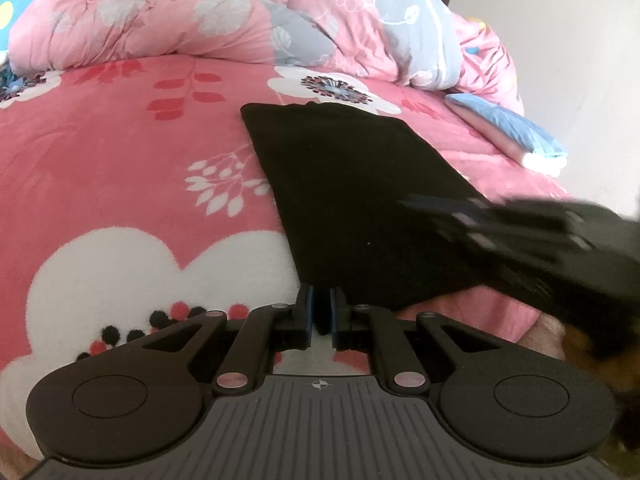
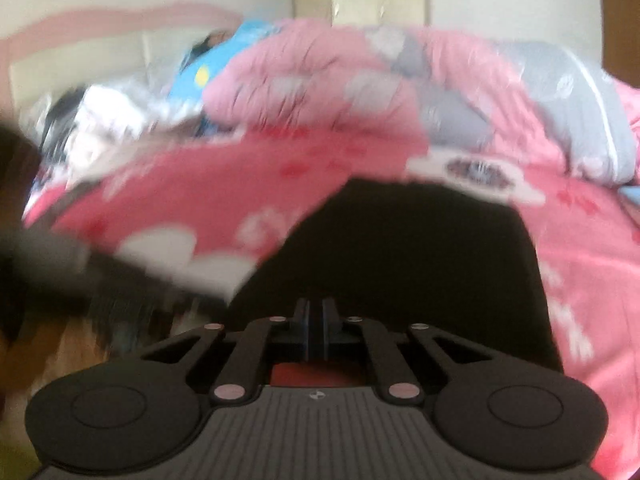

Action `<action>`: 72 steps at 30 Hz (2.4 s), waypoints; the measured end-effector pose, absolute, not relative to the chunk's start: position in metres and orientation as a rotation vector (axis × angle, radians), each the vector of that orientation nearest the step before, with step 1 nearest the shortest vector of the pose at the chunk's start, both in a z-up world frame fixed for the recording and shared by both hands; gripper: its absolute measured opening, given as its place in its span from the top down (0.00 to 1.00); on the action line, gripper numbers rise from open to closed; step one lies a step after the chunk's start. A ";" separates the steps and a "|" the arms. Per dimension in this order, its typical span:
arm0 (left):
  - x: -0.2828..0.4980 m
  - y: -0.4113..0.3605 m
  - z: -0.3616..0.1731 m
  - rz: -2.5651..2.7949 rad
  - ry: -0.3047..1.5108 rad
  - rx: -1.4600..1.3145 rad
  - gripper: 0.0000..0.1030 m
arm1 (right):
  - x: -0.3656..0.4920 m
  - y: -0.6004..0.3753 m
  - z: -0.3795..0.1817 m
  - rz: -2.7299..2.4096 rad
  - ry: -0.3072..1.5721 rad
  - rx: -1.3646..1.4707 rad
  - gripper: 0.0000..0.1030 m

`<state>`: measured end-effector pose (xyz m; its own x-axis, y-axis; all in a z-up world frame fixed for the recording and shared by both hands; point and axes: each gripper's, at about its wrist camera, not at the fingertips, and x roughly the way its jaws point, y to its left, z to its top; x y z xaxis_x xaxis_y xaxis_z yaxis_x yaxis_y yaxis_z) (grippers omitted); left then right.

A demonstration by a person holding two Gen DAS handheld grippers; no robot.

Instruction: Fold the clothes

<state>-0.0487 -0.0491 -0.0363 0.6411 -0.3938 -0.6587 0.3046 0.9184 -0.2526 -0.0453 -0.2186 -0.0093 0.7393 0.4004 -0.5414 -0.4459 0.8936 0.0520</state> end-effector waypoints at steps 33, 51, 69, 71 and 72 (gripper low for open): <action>0.012 -0.026 -0.032 -0.372 0.790 -0.138 0.90 | -0.025 -0.275 -0.034 0.815 0.645 0.291 0.94; 0.061 -0.050 -0.045 -0.376 0.780 -0.171 0.89 | -0.002 -0.341 -0.053 0.665 0.607 0.516 0.93; 0.084 -0.033 -0.035 -0.416 0.793 -0.335 0.89 | 0.004 -0.375 -0.080 0.589 0.556 0.615 0.94; 0.093 -0.036 -0.029 -0.433 0.780 -0.324 0.89 | 0.003 -0.375 -0.080 0.591 0.555 0.611 0.93; 0.098 -0.038 -0.027 -0.440 0.776 -0.321 0.89 | 0.004 -0.374 -0.080 0.593 0.556 0.610 0.93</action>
<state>0.0978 -0.0380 -0.0270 0.6314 -0.4923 -0.5991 0.2613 0.8625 -0.4333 0.0039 -0.3745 -0.0799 0.6970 0.6518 -0.2990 -0.3408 0.6680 0.6616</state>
